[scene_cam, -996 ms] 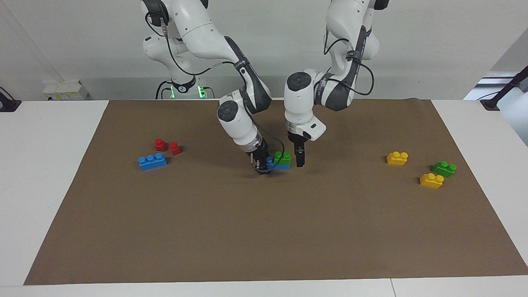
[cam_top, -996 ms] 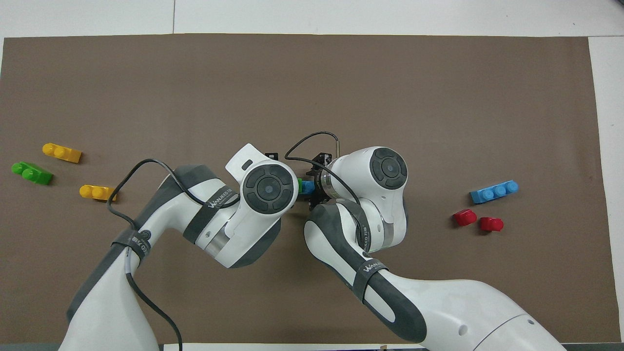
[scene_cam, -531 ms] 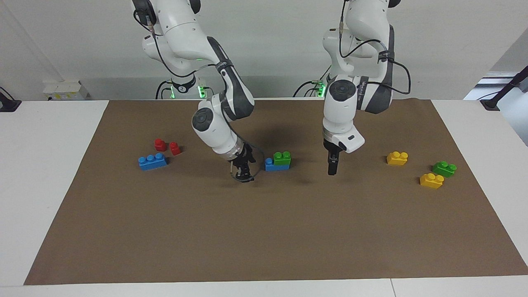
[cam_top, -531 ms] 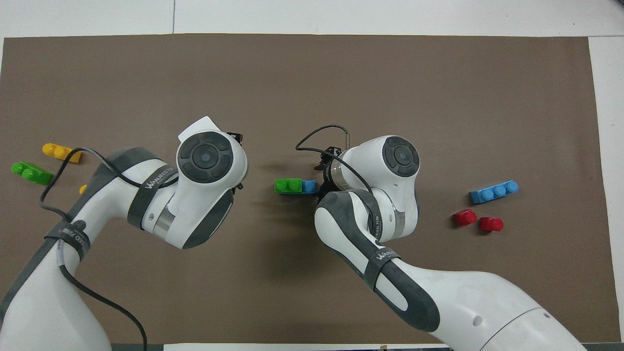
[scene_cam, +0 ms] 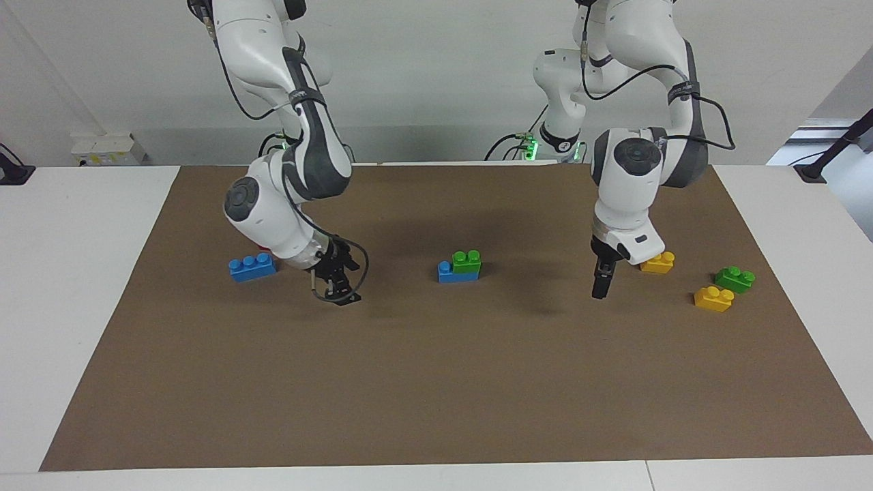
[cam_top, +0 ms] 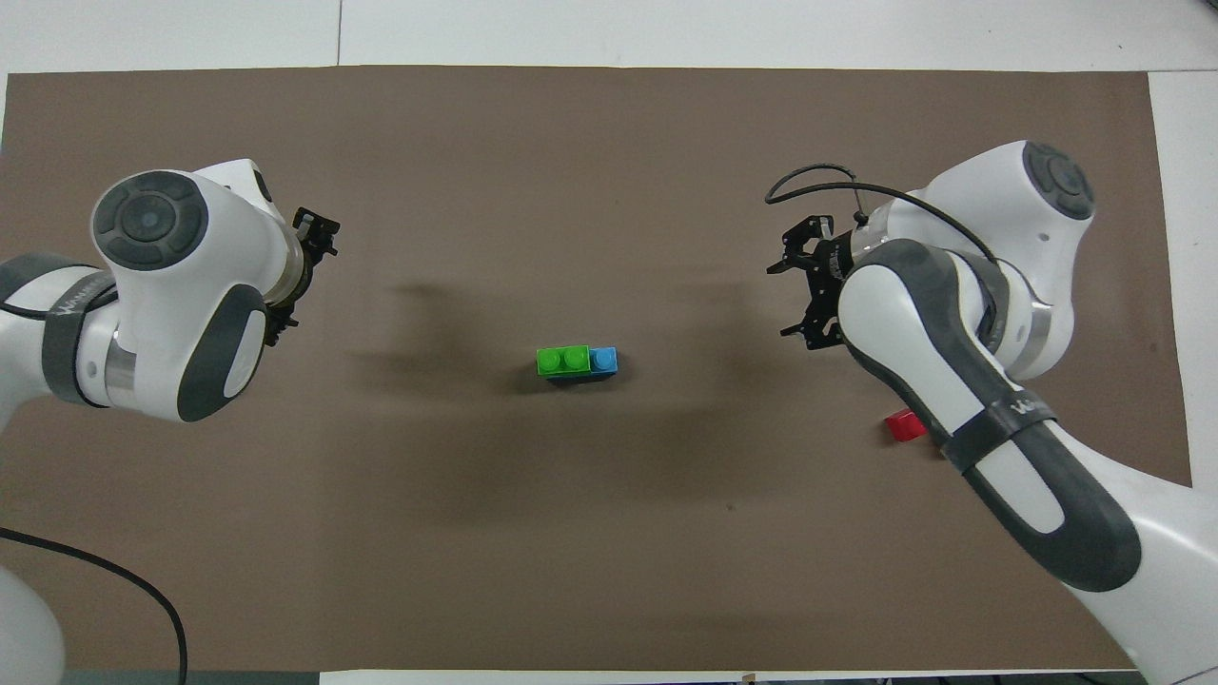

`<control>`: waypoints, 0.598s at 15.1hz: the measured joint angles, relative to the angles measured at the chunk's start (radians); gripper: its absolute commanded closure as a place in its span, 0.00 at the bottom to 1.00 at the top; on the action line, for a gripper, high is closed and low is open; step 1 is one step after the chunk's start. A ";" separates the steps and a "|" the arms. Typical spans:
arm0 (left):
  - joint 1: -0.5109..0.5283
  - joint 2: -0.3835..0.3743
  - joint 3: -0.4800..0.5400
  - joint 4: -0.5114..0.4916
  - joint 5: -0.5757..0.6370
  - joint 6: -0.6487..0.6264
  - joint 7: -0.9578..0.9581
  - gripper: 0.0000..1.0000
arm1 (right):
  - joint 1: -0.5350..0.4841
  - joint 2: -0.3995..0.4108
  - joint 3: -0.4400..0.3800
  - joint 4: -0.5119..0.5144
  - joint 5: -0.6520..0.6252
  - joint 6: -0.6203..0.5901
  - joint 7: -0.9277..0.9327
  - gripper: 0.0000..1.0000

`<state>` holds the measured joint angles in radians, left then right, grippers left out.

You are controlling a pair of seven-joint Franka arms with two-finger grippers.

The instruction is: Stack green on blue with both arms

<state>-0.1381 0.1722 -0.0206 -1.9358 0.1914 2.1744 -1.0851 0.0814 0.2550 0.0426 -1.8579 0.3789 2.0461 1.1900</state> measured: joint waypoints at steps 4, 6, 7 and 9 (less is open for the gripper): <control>0.065 -0.008 0.000 0.060 0.000 -0.095 0.412 0.00 | -0.062 -0.047 0.001 0.072 -0.112 -0.137 -0.260 0.00; 0.080 -0.014 0.000 0.090 0.000 -0.152 0.570 0.00 | -0.088 -0.082 0.001 0.113 -0.180 -0.218 -0.434 0.00; 0.084 -0.016 0.000 0.111 -0.004 -0.188 0.632 0.00 | -0.104 -0.106 0.000 0.129 -0.194 -0.256 -0.521 0.00; 0.084 -0.019 0.000 0.160 -0.033 -0.261 0.743 0.00 | -0.134 -0.166 0.000 0.147 -0.213 -0.318 -0.684 0.00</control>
<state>-0.0538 0.1532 -0.0205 -1.7759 0.1584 1.9137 -0.3424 -0.0525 0.0894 0.0428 -1.7114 0.1661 1.7281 0.5056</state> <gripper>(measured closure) 0.000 0.000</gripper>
